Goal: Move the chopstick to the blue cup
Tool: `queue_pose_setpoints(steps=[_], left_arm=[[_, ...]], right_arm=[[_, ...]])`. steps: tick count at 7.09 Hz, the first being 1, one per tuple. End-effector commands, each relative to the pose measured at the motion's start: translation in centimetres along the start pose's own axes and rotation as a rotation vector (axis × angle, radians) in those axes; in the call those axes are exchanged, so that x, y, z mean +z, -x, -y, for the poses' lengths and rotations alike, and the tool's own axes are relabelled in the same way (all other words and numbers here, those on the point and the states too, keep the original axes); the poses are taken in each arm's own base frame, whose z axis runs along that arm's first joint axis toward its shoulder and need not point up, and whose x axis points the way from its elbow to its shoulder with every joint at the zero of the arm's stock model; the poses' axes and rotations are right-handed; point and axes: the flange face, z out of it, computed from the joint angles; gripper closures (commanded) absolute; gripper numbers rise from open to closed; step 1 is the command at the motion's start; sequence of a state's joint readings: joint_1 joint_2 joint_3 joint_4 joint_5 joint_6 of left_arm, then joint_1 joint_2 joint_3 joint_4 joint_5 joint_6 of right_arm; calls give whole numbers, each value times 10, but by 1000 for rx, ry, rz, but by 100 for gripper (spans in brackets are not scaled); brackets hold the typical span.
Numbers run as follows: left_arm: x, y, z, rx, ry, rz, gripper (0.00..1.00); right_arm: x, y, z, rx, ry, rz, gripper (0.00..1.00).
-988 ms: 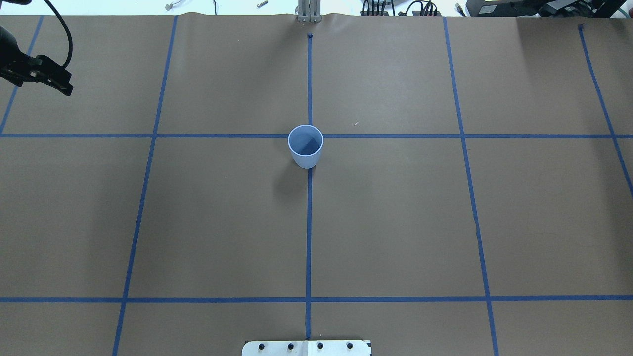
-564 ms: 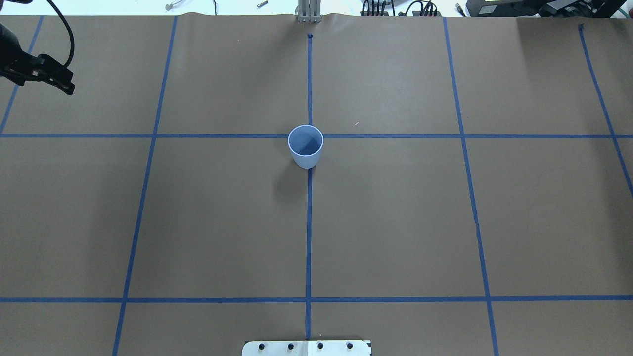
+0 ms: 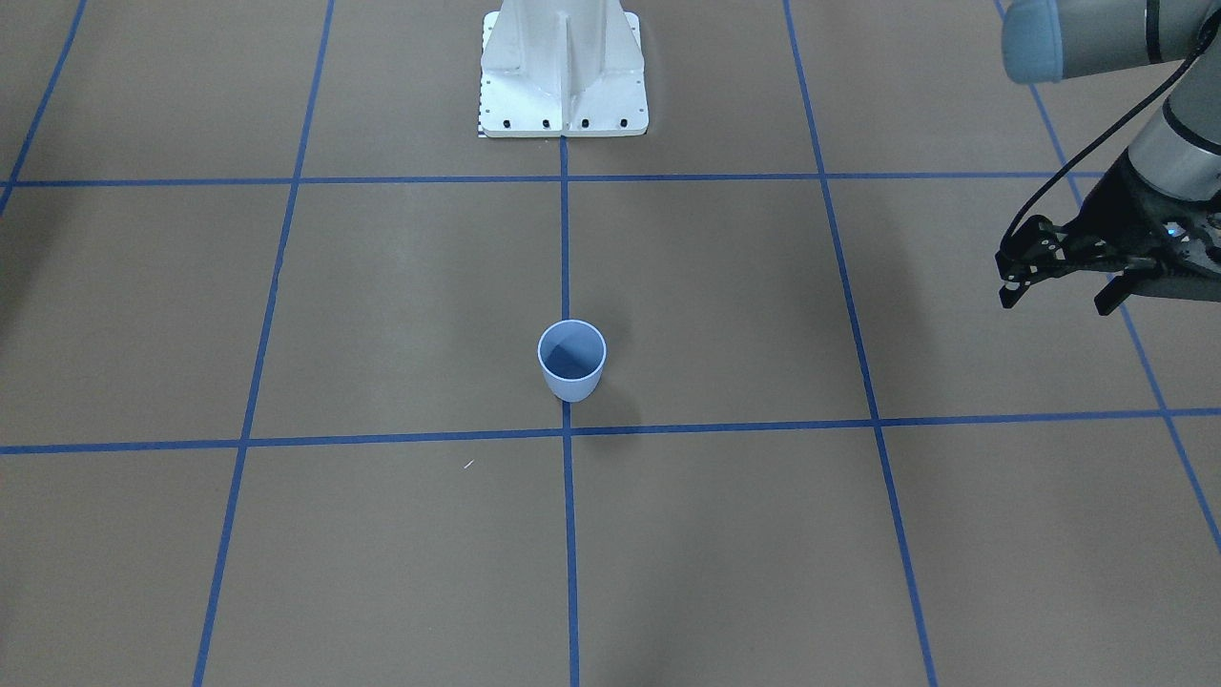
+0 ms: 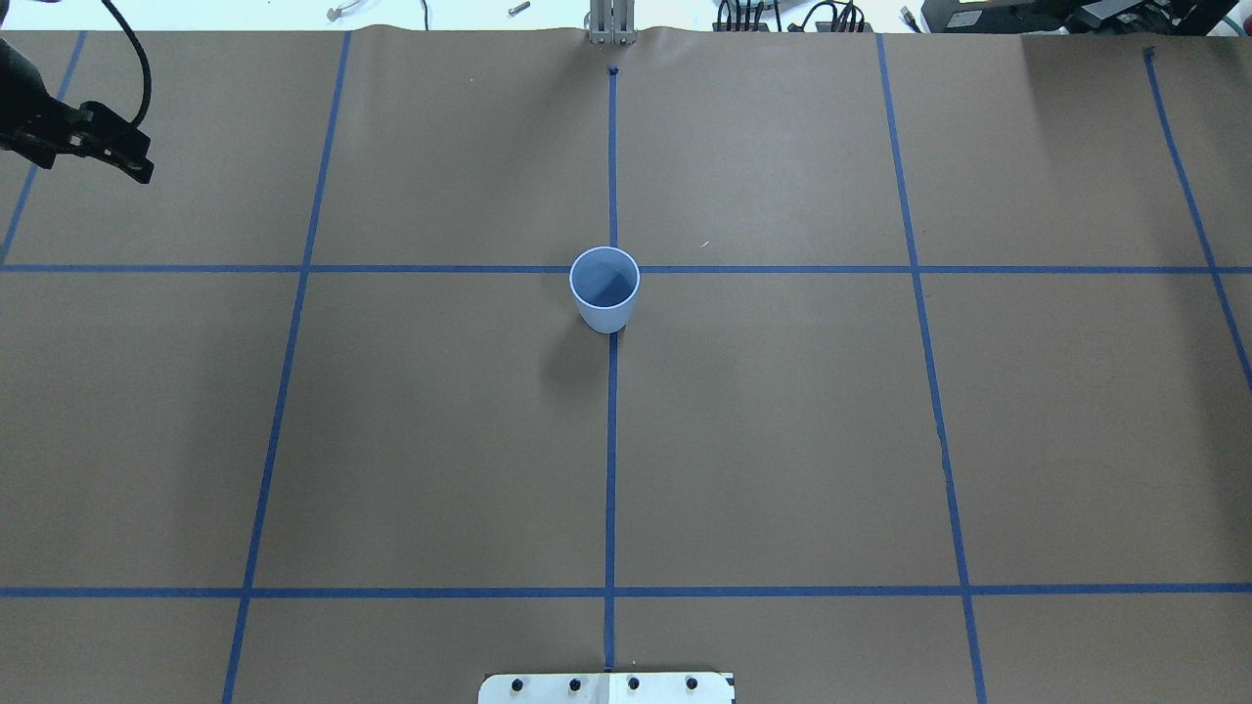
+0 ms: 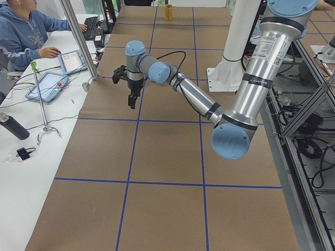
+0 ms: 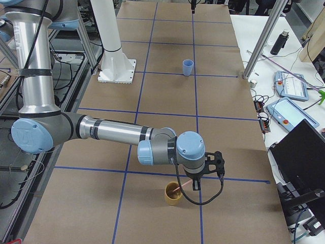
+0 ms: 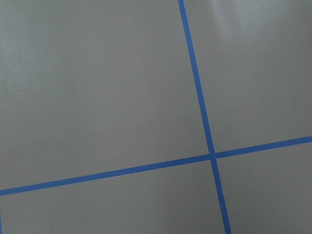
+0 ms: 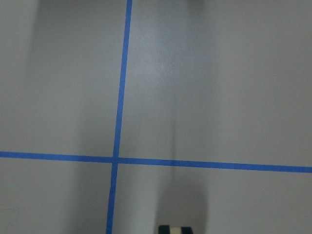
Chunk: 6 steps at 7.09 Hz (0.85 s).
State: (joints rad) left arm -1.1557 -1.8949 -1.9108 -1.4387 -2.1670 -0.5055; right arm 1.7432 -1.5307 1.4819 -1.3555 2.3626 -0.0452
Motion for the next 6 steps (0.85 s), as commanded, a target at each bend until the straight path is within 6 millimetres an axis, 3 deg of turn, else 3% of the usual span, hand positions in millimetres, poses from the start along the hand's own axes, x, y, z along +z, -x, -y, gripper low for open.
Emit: queue_pose_setpoints(steps=[1, 3, 5, 6], left_arm=[[1, 0, 0, -7, 1, 0, 1], [2, 1, 0, -3, 3, 2, 1], [6, 10, -2, 11, 9, 13, 1], [3, 24, 1, 53, 5, 25, 1]], right_arm=[[-37, 12, 6, -10, -46, -6, 100], [-72, 34, 9, -29, -52, -15, 100], [-85, 61, 18, -73, -67, -25, 100], [-98, 77, 36, -104, -91, -24, 100]])
